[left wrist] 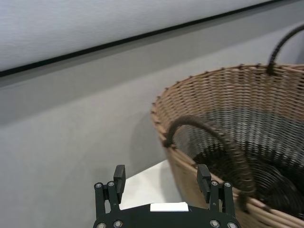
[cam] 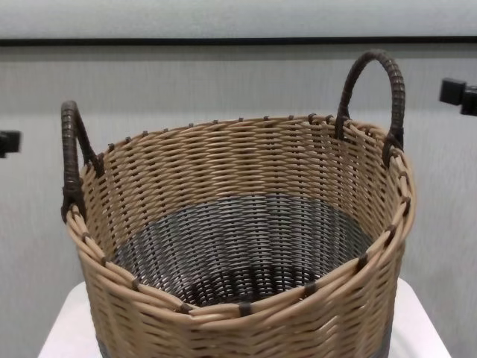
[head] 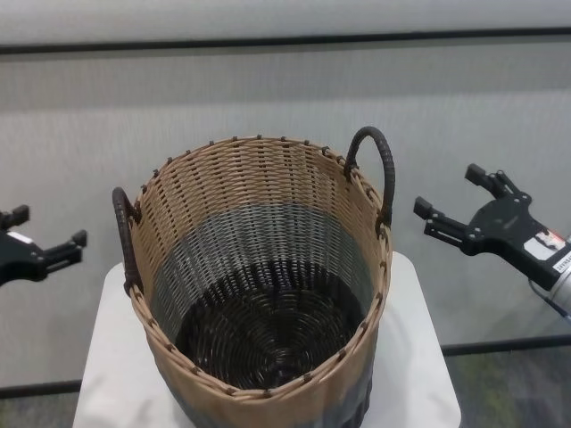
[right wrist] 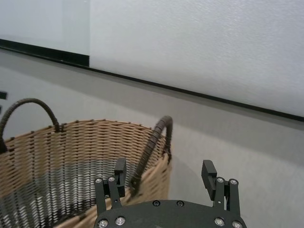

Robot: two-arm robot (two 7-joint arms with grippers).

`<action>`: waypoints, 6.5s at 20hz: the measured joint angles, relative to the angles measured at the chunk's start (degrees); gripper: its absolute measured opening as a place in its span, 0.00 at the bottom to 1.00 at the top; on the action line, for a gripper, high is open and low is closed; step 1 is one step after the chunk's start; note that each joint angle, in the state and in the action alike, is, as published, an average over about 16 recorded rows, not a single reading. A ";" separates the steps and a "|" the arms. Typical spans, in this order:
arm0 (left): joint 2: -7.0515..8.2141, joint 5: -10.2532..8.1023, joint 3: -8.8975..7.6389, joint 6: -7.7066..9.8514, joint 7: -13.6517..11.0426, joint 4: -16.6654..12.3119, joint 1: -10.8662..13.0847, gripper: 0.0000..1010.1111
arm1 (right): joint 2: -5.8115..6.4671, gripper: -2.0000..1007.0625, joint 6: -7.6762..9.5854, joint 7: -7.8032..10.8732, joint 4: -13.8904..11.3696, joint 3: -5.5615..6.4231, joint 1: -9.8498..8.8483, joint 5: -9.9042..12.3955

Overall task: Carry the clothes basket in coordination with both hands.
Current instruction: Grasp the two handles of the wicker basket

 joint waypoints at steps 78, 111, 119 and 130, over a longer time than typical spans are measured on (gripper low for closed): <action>-4.54 -1.20 11.36 -4.66 -7.47 9.80 -11.29 0.99 | -10.95 1.00 1.16 1.13 14.78 -8.18 13.57 -6.70; -4.89 -1.16 11.48 -4.69 -7.87 10.83 -12.11 0.99 | -12.57 1.00 0.69 0.01 16.27 -7.76 14.58 -6.77; -4.89 -1.18 11.47 -4.69 -7.86 10.83 -12.08 0.99 | -12.49 0.99 0.74 0.10 16.28 -7.88 14.64 -6.85; -4.89 -1.18 11.47 -4.67 -7.85 10.81 -12.06 0.99 | -12.43 0.82 0.80 0.17 16.30 -7.98 14.69 -6.93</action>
